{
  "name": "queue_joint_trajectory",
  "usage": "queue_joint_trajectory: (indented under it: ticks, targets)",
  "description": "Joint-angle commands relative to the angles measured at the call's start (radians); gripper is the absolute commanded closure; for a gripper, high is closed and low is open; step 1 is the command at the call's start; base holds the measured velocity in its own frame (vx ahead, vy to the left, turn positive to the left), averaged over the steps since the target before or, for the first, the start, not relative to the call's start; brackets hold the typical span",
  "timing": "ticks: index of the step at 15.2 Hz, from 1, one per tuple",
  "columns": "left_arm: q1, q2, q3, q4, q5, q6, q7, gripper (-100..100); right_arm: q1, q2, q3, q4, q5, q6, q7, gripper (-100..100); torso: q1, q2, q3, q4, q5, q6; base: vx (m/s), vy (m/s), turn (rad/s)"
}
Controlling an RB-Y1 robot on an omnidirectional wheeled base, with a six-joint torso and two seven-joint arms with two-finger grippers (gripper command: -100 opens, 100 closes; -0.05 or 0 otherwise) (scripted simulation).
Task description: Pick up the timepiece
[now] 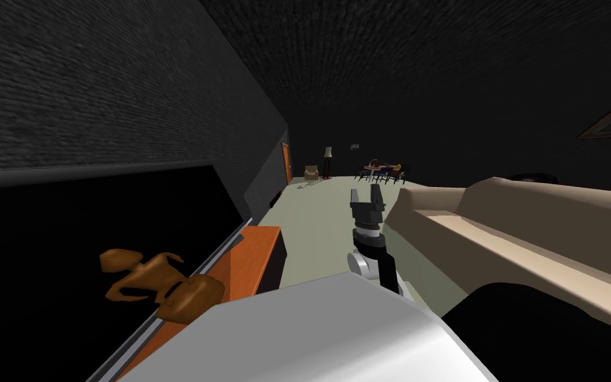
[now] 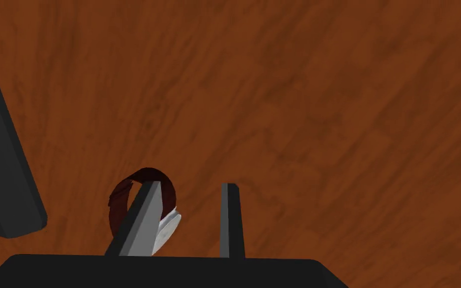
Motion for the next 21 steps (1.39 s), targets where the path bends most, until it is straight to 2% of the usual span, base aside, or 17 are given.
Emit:
queue_joint_trajectory:
  ticks: [1,2,3,4,6,8,9,12,13,20,21]
  targets:
    - [0.011,0.014,0.003,-0.017,0.009,0.031,0.005,100,0.0,0.0,0.0,0.0,0.0,0.0,0.0,0,0.0,0.0,0.0,0.0,0.0,0.0,-0.025,-0.052,-0.049]
    - [0.005,0.008,0.002,-0.006,0.005,0.011,0.0,100,0.0,0.0,0.0,0.0,0.0,0.0,0.0,0,-0.001,0.001,0.0,0.0,0.001,0.0,-0.016,-0.035,-0.011]
    - [0.009,0.017,-0.008,-0.03,0.025,0.007,-0.016,-100,0.0,0.0,0.0,0.0,0.0,0.0,0.0,0,-0.001,0.001,0.001,0.0,0.001,0.0,-0.002,0.042,-0.171]
    - [0.014,0.015,-0.015,-0.033,0.028,-0.002,-0.023,-100,0.0,0.0,0.0,0.0,0.0,0.0,0.0,0,0.002,0.0,0.0,0.0,0.001,0.001,0.019,0.103,-0.272]
    - [0.033,0.012,-0.033,-0.007,0.01,-0.039,-0.031,-100,0.0,0.0,0.0,0.0,0.0,0.0,0.0,0,0.009,-0.003,-0.002,0.0,0.003,0.001,0.105,0.09,-0.174]
    - [0.049,0.014,-0.042,0.024,-0.018,-0.069,-0.032,-100,0.0,0.0,0.0,0.0,0.0,0.0,0.0,0,0.006,-0.011,-0.006,-0.002,0.003,0.0,0.202,0.023,0.003]
    - [0.049,0.014,-0.042,0.024,-0.018,-0.069,-0.032,-100,0.001,0.0,0.0,0.0,0.0,0.0,0.0,0,0.004,-0.013,-0.007,-0.003,0.002,0.0,0.18,-0.021,0.039]
    - [0.069,0.017,-0.054,0.074,-0.071,-0.111,-0.029,-100,0.0,0.0,0.0,0.0,0.0,0.0,0.0,0,-0.001,-0.012,-0.007,-0.003,0.001,-0.001,0.139,-0.042,0.065]
    - [0.069,0.017,-0.054,0.074,-0.071,-0.111,-0.029,-100,0.0,0.0,0.0,0.0,0.0,0.0,0.0,0,-0.002,-0.011,-0.006,-0.002,0.001,-0.001,0.118,-0.036,0.069]
    - [0.083,0.015,-0.06,0.127,-0.161,-0.12,0.003,-100,0.0,0.0,0.0,0.0,0.0,0.0,0.0,0,-0.001,-0.002,-0.001,-0.001,0.001,-0.001,0.037,-0.029,0.098]
    - [0.087,0.012,-0.061,0.11,-0.147,-0.123,-0.001,-100,0.0,0.0,0.0,0.0,0.0,0.0,0.0,0,-0.001,-0.002,-0.001,0.0,0.001,-0.001,0.001,-0.024,0.072]
